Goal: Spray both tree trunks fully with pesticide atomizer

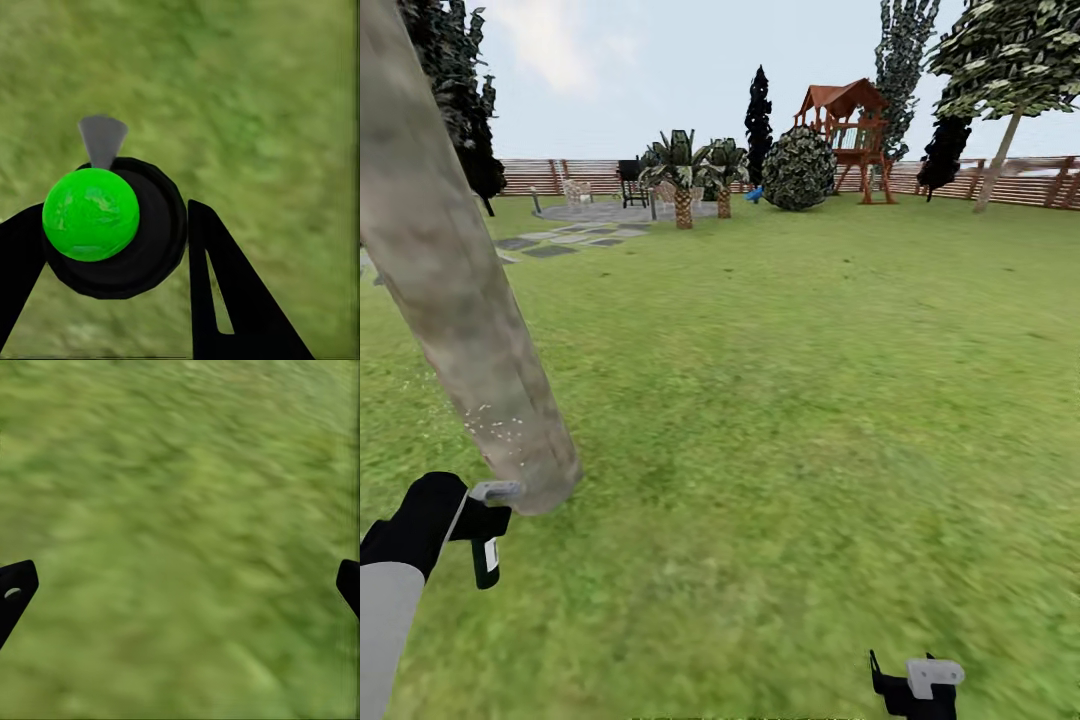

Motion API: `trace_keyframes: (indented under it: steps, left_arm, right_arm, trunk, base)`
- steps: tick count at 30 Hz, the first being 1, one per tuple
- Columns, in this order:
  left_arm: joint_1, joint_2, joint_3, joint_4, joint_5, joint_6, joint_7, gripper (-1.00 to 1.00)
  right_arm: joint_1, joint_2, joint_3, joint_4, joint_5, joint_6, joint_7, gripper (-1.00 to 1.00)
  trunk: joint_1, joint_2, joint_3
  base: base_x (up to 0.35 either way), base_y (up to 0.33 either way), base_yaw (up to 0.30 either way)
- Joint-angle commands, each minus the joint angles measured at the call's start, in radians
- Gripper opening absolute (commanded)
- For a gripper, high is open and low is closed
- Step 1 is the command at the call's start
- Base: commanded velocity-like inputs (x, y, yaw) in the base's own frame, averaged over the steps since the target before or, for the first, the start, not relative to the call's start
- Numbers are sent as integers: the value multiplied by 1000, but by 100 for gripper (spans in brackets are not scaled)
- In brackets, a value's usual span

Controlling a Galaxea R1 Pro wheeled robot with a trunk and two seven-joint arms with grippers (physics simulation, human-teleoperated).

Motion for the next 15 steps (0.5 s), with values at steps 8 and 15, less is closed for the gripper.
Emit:
trace_keyframes:
  steps: [8, 15]
  left_arm:
    - [14, -1, -1, 3, -12, 1, -11, -100]
    - [19, -9, -1, 2, -11, -69, -9, -100]
  right_arm:
    - [-1, 1, -5, 1, 11, -2, -5, 100]
    - [-1, 0, -5, 1, 12, -2, -5, 100]
  trunk:
    - [0, 0, -1]
    - [0, 0, -1]
  base:
    - [3, -265, 262]
    - [182, -241, 253]
